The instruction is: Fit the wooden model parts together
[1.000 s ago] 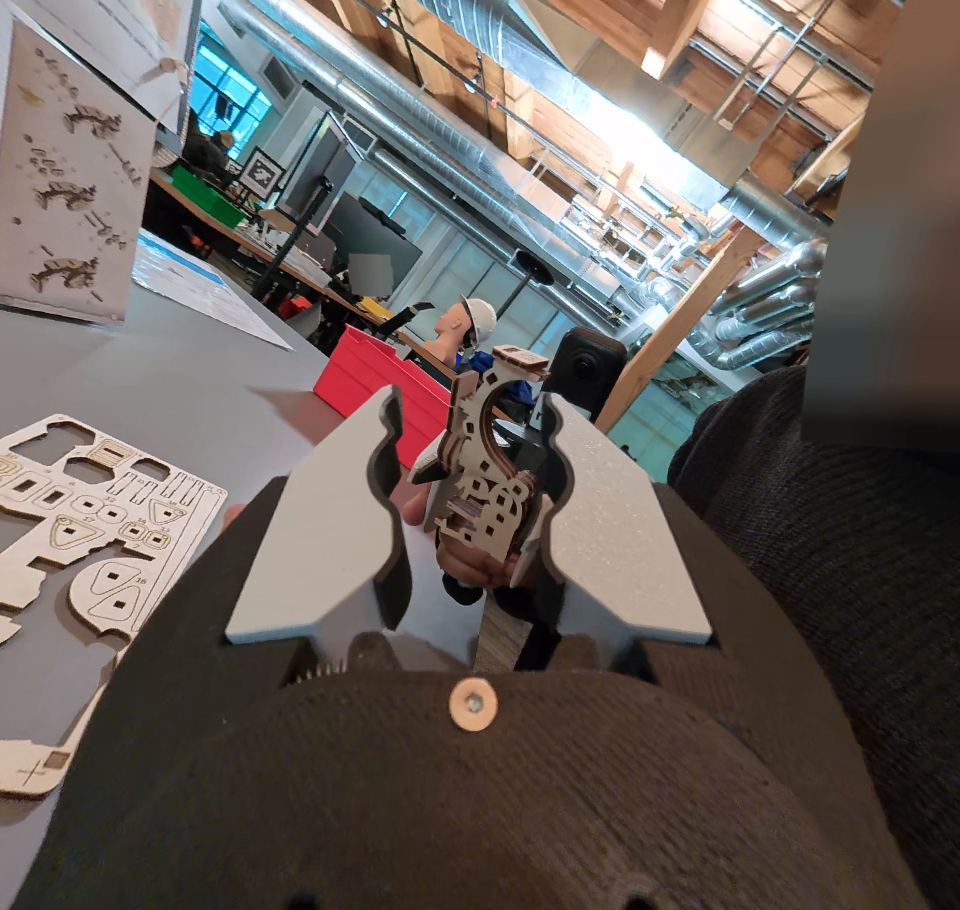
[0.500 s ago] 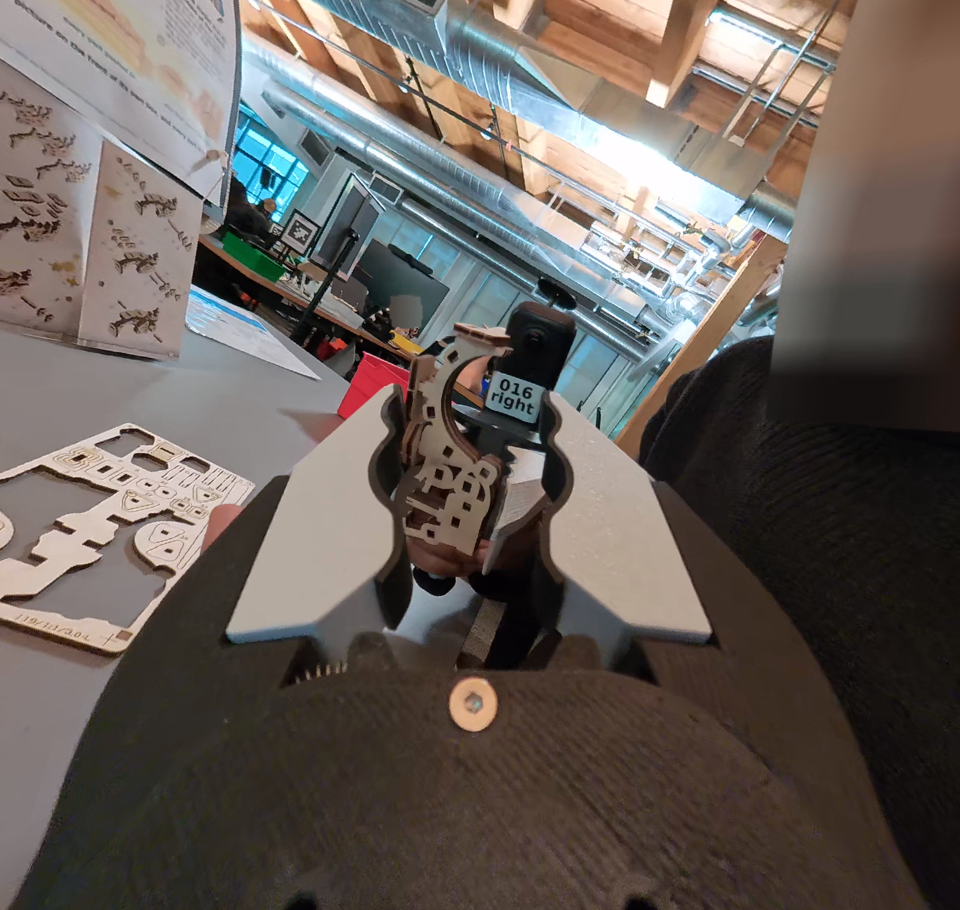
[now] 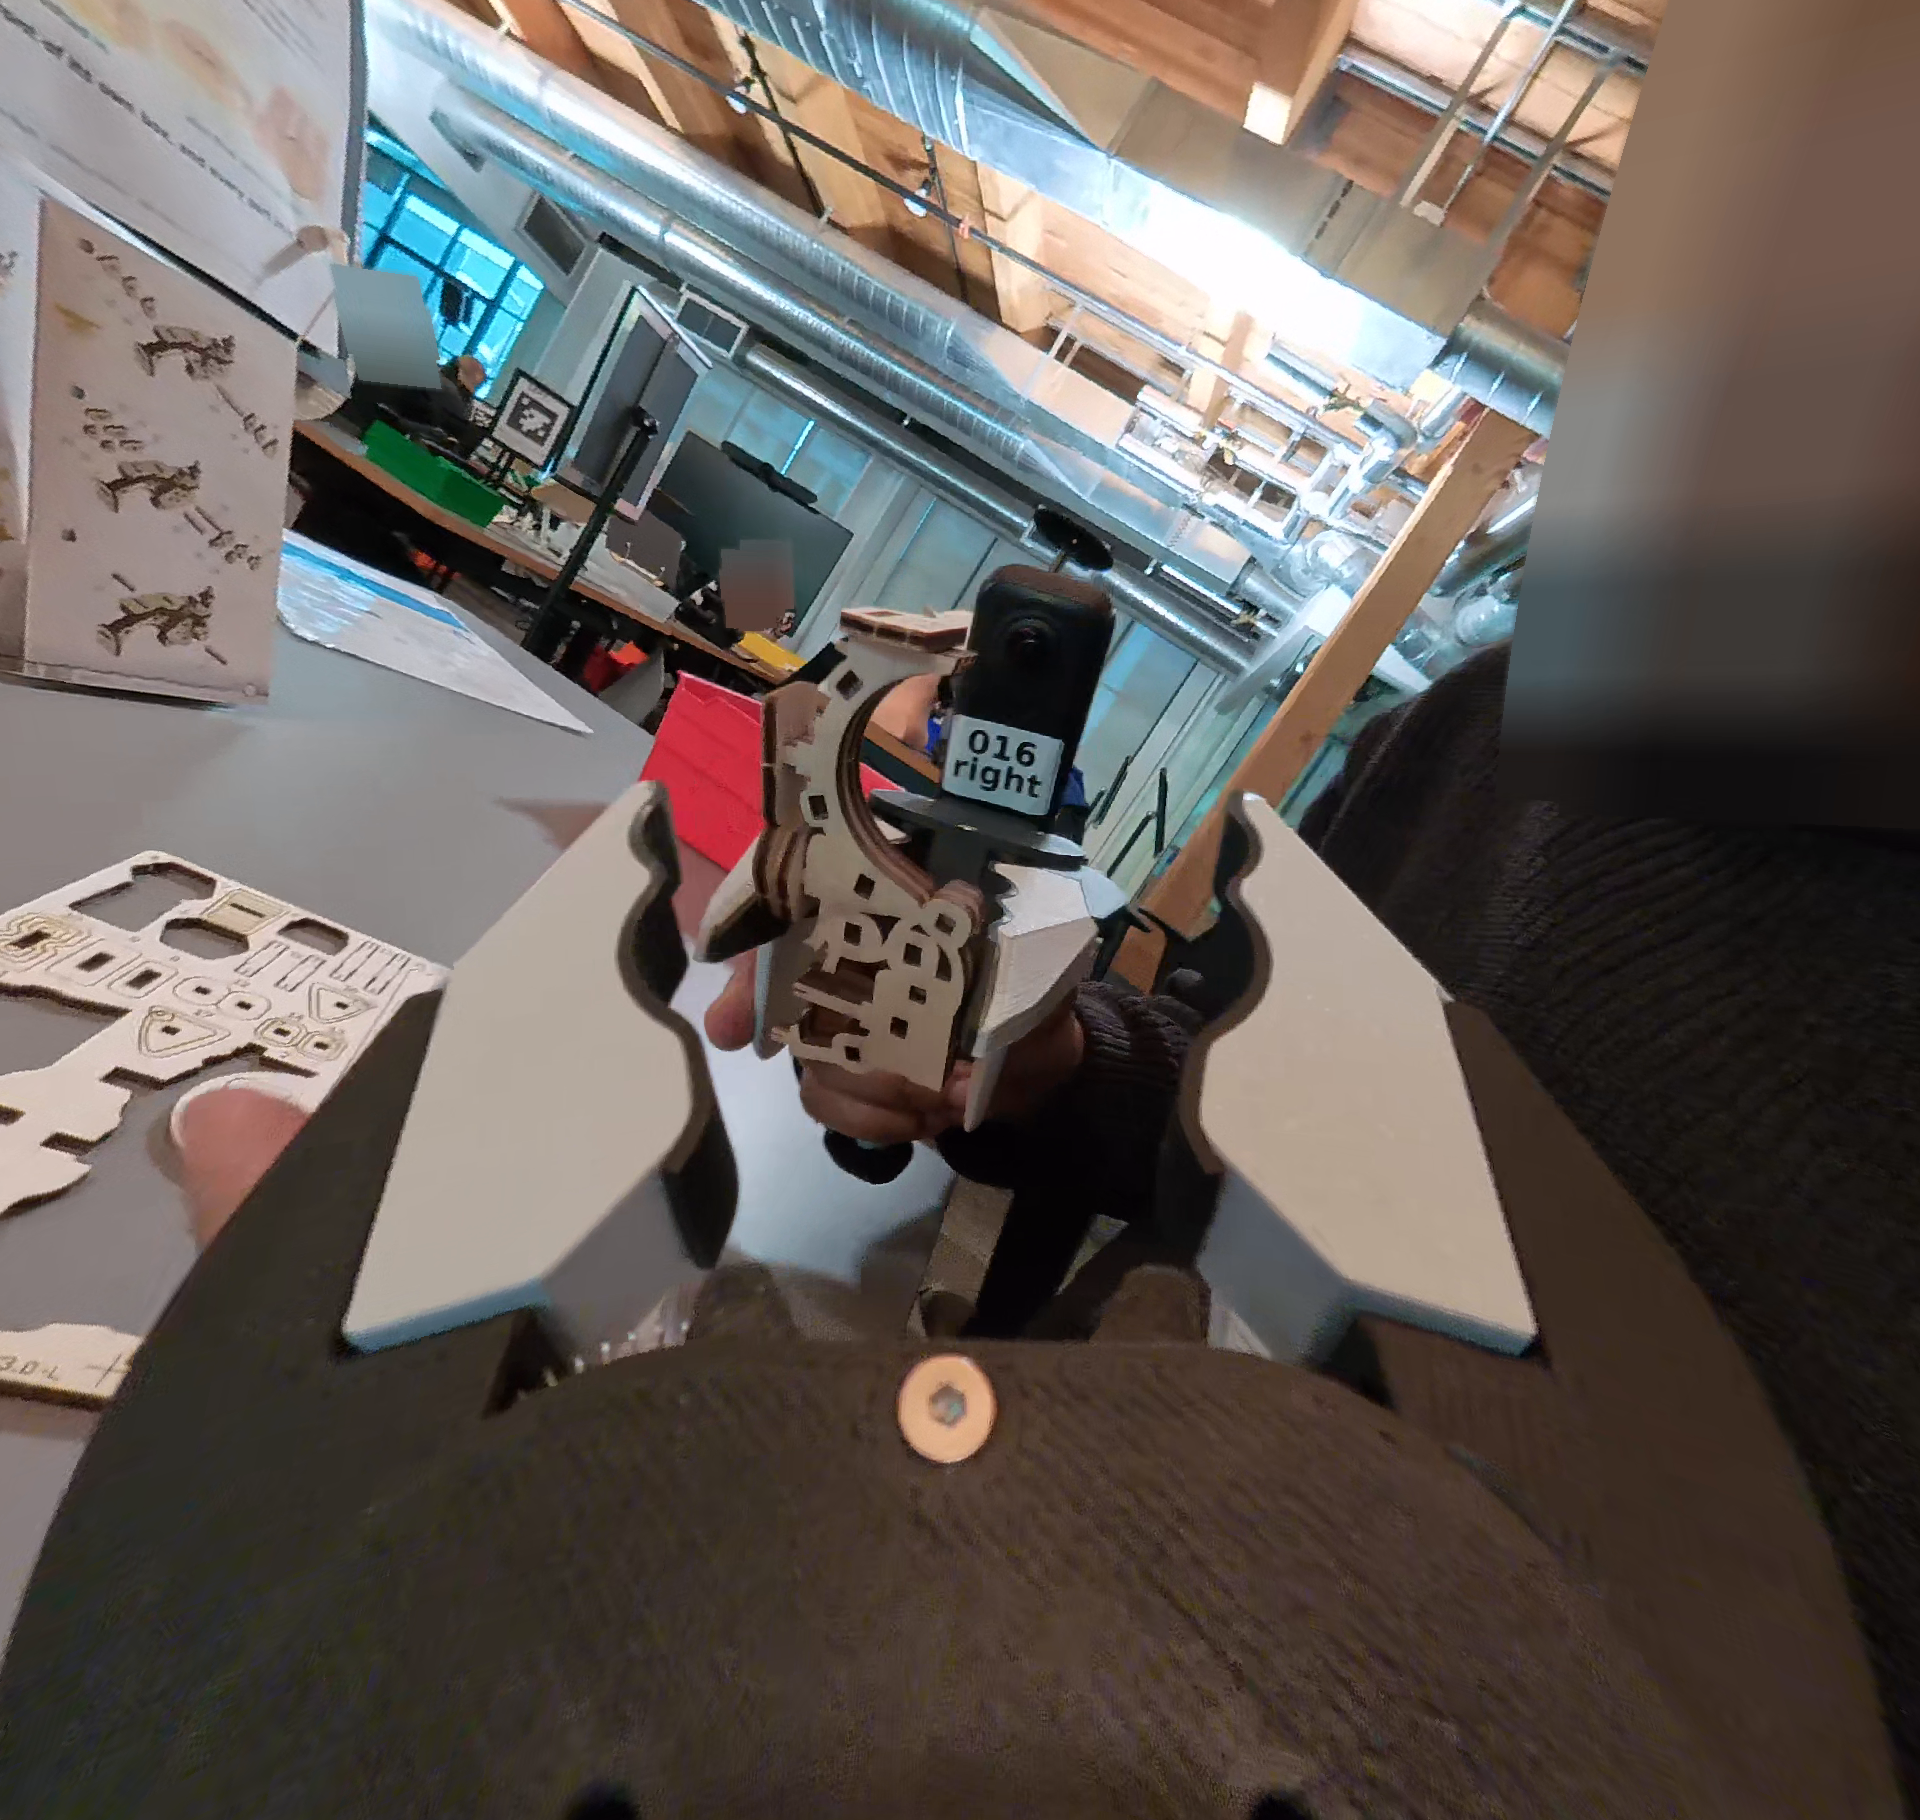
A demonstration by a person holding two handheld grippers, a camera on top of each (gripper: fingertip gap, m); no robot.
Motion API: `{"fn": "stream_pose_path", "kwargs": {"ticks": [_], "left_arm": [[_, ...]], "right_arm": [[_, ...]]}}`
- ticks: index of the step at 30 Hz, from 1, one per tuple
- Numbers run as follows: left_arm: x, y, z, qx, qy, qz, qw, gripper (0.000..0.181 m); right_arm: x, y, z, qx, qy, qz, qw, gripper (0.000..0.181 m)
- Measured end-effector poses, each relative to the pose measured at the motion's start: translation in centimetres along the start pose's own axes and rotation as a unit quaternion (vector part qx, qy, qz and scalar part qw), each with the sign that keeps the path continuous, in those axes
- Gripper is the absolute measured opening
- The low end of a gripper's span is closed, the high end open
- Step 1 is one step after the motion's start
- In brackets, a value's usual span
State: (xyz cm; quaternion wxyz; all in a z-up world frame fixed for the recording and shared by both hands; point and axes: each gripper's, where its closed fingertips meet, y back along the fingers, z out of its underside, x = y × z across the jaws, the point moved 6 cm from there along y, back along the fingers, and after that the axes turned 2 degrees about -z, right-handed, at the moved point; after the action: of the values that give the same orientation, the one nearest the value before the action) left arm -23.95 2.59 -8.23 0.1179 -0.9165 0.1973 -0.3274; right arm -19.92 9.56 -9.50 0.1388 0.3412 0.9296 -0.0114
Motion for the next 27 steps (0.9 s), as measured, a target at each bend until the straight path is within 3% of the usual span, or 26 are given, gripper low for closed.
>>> {"fn": "stream_pose_path", "kwargs": {"ticks": [3, 7, 17, 27], "left_arm": [[-0.6, -0.7, 0.1, -0.017, -0.009, -0.014, 1.0, 0.118], [-1.1, -1.7, -0.1, -0.023, -0.02, -0.018, 0.999, 0.125], [-2.0, -5.6, 1.8, -0.094, 0.006, 0.034, 0.995, 0.106], [-1.8, -9.3, 3.7, -0.144, 0.02, 0.1, 0.984, 0.099]], "right_arm": [[0.3, 0.7, 0.1, 0.001, -0.001, 0.019, 1.0, 0.044], [0.6, 1.7, 0.3, 0.008, -0.013, 0.04, 0.999, 0.045], [0.5, 4.9, 1.0, 0.013, -0.014, 0.116, 0.993, 0.045], [-0.3, 7.6, 2.0, 0.008, -0.017, 0.187, 0.982, 0.045]]}}
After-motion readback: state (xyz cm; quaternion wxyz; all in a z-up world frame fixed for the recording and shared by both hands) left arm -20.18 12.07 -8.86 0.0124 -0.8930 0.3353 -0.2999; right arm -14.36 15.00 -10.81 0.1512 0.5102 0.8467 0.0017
